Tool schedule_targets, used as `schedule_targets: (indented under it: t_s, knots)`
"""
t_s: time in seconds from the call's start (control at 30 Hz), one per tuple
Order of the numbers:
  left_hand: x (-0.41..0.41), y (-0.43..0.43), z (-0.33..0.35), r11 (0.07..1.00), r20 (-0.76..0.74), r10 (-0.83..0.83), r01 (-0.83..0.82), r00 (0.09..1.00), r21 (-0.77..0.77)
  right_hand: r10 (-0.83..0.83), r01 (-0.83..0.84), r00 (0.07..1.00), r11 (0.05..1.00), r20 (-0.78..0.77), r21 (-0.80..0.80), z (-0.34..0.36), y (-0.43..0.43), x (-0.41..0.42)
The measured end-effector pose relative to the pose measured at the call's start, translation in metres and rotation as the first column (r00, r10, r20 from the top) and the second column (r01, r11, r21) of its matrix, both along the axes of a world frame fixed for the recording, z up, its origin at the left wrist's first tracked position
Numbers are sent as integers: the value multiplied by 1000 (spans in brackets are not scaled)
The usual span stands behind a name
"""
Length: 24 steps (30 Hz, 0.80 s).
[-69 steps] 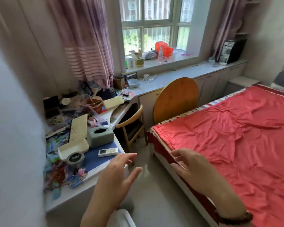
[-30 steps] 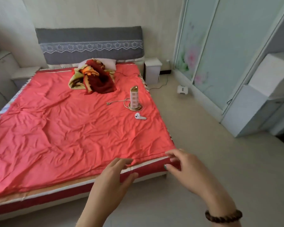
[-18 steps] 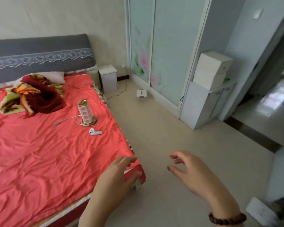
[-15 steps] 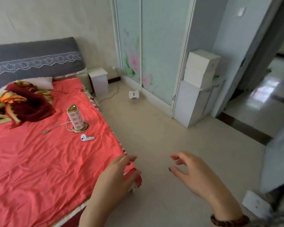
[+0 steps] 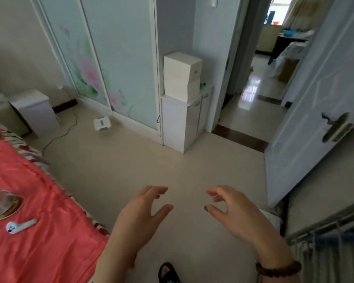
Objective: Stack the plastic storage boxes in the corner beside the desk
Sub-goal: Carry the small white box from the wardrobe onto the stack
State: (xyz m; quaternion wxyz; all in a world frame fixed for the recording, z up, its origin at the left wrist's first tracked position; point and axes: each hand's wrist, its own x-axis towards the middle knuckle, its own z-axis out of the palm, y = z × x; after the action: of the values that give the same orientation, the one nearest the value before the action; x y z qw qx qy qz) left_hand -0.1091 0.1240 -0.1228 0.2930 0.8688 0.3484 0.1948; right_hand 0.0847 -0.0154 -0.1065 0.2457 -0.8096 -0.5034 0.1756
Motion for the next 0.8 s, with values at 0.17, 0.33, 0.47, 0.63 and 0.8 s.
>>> schedule_targets:
  t_s: [0.17, 0.33, 0.47, 0.63, 0.8]
  knots:
    - [62, 90, 13, 1000, 75, 10, -9, 997, -8, -60, 60, 998, 998, 35, -14, 21, 78, 57]
    - [104, 161, 25, 1000, 131, -4, 4, 991, -1, -68, 69, 996, 998, 55, -14, 38, 150, 96]
    - [123, 220, 27, 1000, 154, 28, -27, 988, -8, -41, 42, 998, 999, 54, -23, 43, 214, 116]
    - [130, 276, 25, 997, 184, 82, -79, 980, -24, 4, -2, 998, 999, 55, -37, 40, 275, 130]
    - [130, 315, 12, 990, 143, 143, -141, 979, -26, 61, -59, 996, 997, 61, -41, 36, 328, 144]
